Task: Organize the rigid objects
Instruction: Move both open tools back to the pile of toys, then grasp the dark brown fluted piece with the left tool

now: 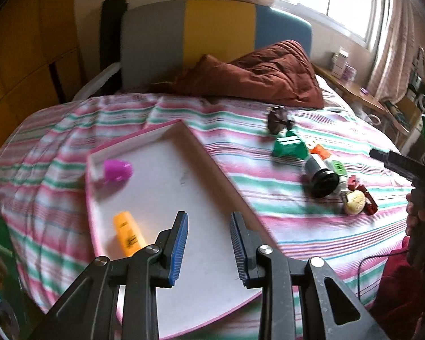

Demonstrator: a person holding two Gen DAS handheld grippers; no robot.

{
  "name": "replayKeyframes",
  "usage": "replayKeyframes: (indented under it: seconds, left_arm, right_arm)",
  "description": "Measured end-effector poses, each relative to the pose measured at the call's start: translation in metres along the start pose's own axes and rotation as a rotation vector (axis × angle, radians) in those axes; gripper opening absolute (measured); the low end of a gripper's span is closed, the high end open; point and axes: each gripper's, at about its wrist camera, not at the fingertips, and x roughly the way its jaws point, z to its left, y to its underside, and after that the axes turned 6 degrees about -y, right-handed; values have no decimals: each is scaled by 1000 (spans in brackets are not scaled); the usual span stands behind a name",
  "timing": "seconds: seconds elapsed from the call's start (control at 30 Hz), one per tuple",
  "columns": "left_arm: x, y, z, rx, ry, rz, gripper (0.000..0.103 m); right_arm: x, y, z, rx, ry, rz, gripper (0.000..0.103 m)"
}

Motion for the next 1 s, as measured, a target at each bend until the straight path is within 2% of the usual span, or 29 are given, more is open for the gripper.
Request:
replayKeyframes:
  seconds: [0.07, 0.2, 0.37, 0.47, 0.57, 0.63, 0.77, 0.83, 0.87, 1.0]
  left_arm:
    - [7, -9, -12, 8, 30, 20, 31]
    - [19, -27, -34, 38, 54, 30, 40]
    - [44, -58, -58, 66, 109, 63, 41]
    - [65, -76, -67, 47, 157, 109, 42]
    - [85, -95, -74, 18, 196, 140, 57]
    - [98, -108, -80, 8, 223, 142, 71]
    - [119, -132, -92, 16, 225, 137, 75]
    - [130, -145, -100, 33, 222, 110, 83]
    - [137, -150, -103, 41, 217, 110, 83]
    - [168, -167, -112, 39, 217, 156, 83]
  right_arm:
    - [-4, -3, -6, 31, -5, -18, 75]
    - [-9, -4, -10, 60, -22, -29, 81]
    - [-11, -4, -9, 71, -40, -30, 83]
    - [-12, -4, -8, 75, -47, -35, 84]
    - [-12, -3, -8, 81, -63, -28, 84]
    - [-11, -3, -8, 82, -72, -22, 84]
    - [-8, -3, -6, 83, -100, -5, 85]
    - [-7, -3, -5, 85, -108, 1, 85]
    - [-7, -3, -5, 87, -115, 4, 85]
    - [-5, -3, -8, 110, -143, 16, 86]
